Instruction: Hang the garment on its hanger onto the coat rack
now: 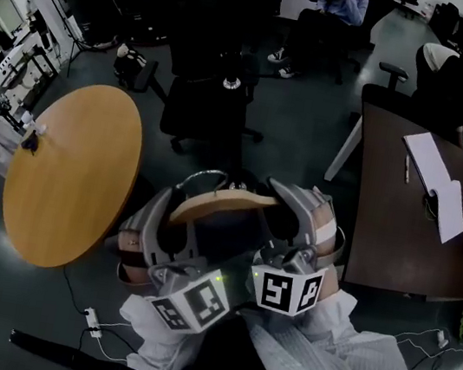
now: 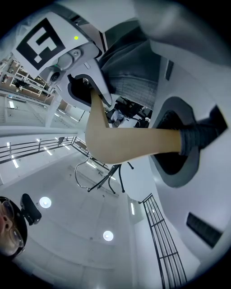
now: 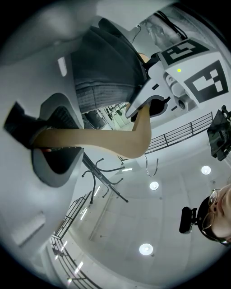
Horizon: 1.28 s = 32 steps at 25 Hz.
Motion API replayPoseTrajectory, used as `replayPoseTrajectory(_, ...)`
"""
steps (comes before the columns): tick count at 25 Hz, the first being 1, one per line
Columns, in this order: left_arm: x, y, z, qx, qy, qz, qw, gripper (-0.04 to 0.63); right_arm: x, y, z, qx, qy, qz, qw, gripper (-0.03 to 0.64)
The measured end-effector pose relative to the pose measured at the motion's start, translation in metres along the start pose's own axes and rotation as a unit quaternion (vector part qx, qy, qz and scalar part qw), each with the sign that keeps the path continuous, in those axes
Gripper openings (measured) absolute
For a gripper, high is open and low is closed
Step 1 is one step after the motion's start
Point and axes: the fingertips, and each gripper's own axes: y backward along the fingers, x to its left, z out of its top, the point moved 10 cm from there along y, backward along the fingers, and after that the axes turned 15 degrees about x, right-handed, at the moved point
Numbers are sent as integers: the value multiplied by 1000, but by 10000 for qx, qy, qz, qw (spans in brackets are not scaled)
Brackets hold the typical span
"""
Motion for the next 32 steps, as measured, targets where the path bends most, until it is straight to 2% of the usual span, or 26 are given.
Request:
replayPoseTrajectory(15, 20, -158, 87, -294, 109, 241, 9992, 61, -89, -154, -28, -311, -13, -482, 9984, 91)
replayPoseTrajectory(23, 36, -235, 97, -437, 202, 50, 9988, 61, -105, -224, -25, -183, 102, -722, 9972, 91)
replayPoseTrajectory(32, 57, -311, 114, -1013, 162, -39, 9947, 61, -123, -286, -16, 86, 139, -1397, 9901, 91)
